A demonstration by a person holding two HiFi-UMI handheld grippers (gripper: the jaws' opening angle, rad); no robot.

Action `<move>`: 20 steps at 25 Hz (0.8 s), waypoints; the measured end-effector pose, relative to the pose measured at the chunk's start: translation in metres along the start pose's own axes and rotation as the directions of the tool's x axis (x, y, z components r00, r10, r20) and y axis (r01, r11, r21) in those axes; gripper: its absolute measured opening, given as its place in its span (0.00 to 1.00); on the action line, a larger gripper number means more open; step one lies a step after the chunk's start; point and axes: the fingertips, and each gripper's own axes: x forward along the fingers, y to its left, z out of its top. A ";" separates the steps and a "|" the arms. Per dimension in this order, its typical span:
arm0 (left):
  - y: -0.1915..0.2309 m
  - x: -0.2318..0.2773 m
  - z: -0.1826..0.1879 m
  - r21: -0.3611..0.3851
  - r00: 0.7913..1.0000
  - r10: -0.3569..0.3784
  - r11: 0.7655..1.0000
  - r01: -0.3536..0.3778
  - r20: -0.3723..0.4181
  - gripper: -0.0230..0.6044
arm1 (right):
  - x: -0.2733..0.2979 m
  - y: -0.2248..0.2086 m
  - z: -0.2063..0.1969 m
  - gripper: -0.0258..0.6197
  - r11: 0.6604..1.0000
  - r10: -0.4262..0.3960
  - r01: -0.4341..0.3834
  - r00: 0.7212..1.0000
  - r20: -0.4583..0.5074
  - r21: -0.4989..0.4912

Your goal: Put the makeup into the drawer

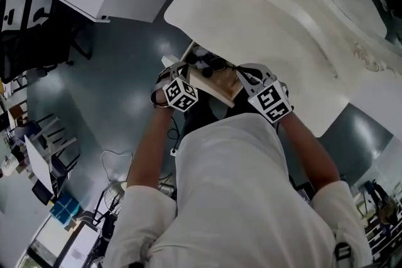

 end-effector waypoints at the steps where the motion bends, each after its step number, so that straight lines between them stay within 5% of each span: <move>1: 0.000 -0.005 -0.002 -0.003 1.000 0.002 1.000 -0.002 0.016 0.08 | 0.001 0.004 0.003 0.09 1.000 -0.013 0.013 1.000 0.001 -0.002; 11: 0.012 -0.062 -0.015 -0.038 0.975 0.006 0.999 0.003 0.223 0.06 | 0.003 0.050 0.021 0.09 0.986 -0.162 0.161 0.987 0.009 0.052; 20: 0.019 -0.110 -0.035 -0.003 0.931 -0.021 1.000 0.024 0.364 0.07 | -0.008 0.088 0.018 0.09 0.938 -0.342 0.339 0.939 0.029 0.078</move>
